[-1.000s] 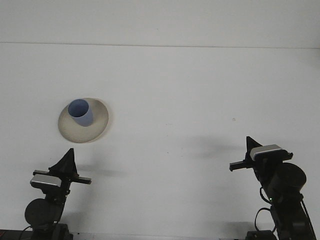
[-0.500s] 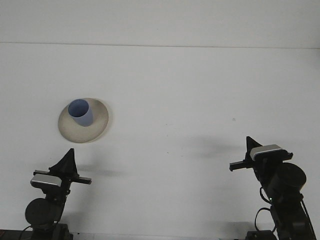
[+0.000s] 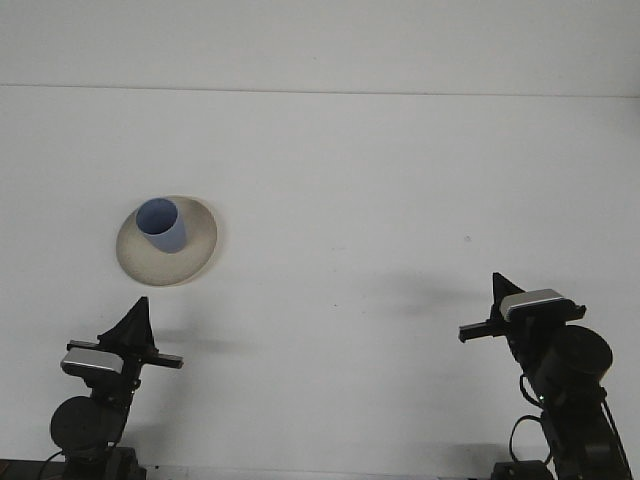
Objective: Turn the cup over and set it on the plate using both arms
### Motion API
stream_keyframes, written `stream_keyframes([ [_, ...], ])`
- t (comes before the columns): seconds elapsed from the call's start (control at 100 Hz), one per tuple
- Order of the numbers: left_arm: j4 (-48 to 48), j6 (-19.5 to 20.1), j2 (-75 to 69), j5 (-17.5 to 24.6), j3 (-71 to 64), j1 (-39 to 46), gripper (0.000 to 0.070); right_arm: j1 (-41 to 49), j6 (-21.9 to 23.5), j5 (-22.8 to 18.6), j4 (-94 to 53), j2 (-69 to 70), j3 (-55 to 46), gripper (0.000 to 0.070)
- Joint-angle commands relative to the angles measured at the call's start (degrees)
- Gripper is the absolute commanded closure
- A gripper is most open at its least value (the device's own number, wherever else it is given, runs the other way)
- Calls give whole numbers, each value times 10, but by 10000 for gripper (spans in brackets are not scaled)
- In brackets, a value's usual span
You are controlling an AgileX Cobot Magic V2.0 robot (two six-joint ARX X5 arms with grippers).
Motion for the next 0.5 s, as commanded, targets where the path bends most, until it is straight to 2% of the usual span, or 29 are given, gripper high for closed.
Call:
stream_keyframes([
  [0.0,5,-1,-1,-3,-12,-1,688,1,8,0,9,0,5,700],
  [0.49,5,-1,-1,-3,-12,-1,688,1,8,0,34,-41,-26,700],
])
